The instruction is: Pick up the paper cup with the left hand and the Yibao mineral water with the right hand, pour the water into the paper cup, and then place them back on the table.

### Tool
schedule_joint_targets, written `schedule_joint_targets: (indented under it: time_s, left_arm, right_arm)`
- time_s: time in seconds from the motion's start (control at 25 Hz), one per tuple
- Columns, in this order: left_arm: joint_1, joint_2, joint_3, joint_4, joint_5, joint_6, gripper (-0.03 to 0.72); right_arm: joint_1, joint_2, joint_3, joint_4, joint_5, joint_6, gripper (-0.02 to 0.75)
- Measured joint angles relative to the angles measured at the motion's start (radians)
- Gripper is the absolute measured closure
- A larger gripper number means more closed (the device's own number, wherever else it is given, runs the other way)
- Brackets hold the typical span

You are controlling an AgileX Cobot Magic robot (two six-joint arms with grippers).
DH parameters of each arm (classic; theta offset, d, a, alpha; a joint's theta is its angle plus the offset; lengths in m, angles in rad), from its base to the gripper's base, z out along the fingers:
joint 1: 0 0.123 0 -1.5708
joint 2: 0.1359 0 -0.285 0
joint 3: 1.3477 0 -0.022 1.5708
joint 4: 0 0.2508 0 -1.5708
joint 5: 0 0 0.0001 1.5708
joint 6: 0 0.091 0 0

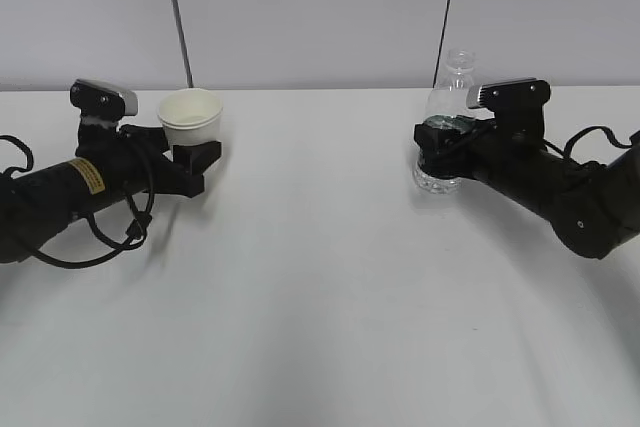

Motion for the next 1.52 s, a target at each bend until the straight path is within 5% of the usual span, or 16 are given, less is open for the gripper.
schedule_joint_targets:
  time_s: [1.52]
  left_arm:
    - [0.000,0.082,0.000,-0.162,-0.041,0.038,0.244]
  right_arm:
    - [0.000,0.006,0.000,0.001,-0.012,0.000,0.257]
